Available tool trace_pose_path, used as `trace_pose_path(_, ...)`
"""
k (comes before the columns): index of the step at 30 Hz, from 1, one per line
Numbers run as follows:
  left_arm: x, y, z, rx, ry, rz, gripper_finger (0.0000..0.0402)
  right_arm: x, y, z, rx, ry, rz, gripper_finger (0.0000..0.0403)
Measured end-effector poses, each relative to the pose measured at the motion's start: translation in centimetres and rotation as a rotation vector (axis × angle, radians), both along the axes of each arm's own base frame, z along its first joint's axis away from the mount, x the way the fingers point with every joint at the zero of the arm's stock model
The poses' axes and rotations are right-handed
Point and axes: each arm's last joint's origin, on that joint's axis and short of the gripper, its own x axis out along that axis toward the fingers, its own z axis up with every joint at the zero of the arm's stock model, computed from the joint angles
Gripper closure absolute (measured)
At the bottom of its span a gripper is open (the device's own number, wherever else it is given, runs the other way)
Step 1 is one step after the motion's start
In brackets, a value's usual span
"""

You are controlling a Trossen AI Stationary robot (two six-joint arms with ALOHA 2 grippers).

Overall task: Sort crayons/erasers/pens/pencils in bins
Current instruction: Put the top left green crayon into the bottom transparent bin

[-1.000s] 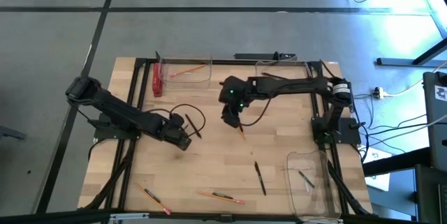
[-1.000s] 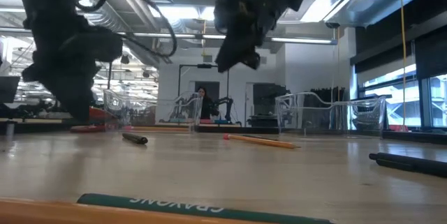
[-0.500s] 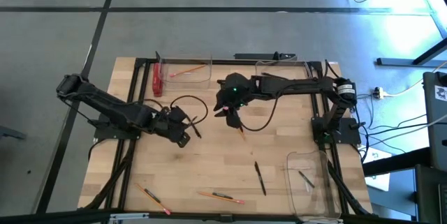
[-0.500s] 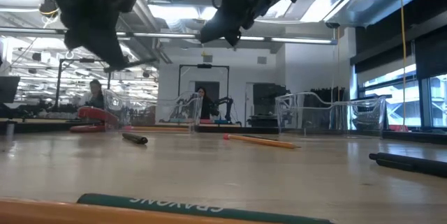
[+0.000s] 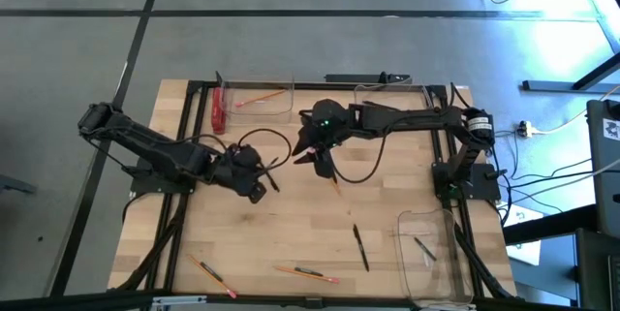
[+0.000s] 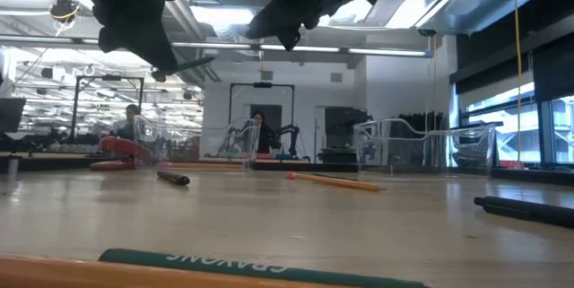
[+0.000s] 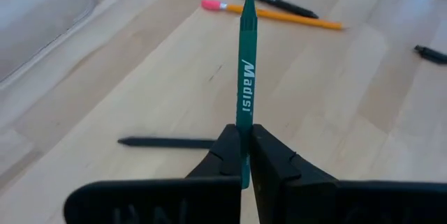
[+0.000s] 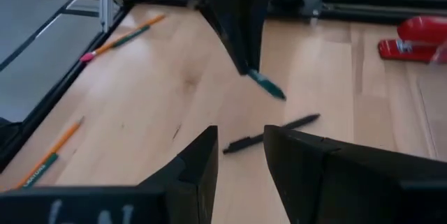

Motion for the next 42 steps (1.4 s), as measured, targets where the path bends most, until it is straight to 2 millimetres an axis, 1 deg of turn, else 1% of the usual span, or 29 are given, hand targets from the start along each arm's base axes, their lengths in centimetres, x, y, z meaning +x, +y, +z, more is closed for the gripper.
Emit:
trace_pose_path(6, 0.6, -0.2, 0.5, 0.008, -0.068, -0.042, 0.0401, 0.2, 0.0, 0.2, -0.042, -0.04, 0.024, 0.0282)
trace_pose_path(14, 1.1, -0.4, 0.9, -0.01, -0.127, -0.051, 0.0401, 0.2, 0.0, 0.2, -0.044, -0.043, 0.025, 0.0282)
trace_pose_path(22, 1.9, -0.7, 1.8, 0.009, -0.23, -0.107, 0.0401, 0.2, 0.0, 0.2, -0.044, -0.043, 0.026, 0.0282)
trace_pose_path(28, 1.9, -0.6, 1.8, 0.022, -0.232, -0.108, 0.0401, 0.2, 0.0, 0.2, -0.044, -0.043, 0.026, 0.0282)
trace_pose_path(34, 2.1, 0.0, 1.8, 0.033, -0.23, -0.088, 0.0401, 0.2, 0.0, 0.2, -0.033, -0.047, 0.051, 0.0283)
trace_pose_path(42, 2.3, 0.6, 1.9, 0.058, -0.222, -0.102, 0.0401, 0.3, 0.0, 0.3, -0.034, -0.065, 0.055, 0.0283)
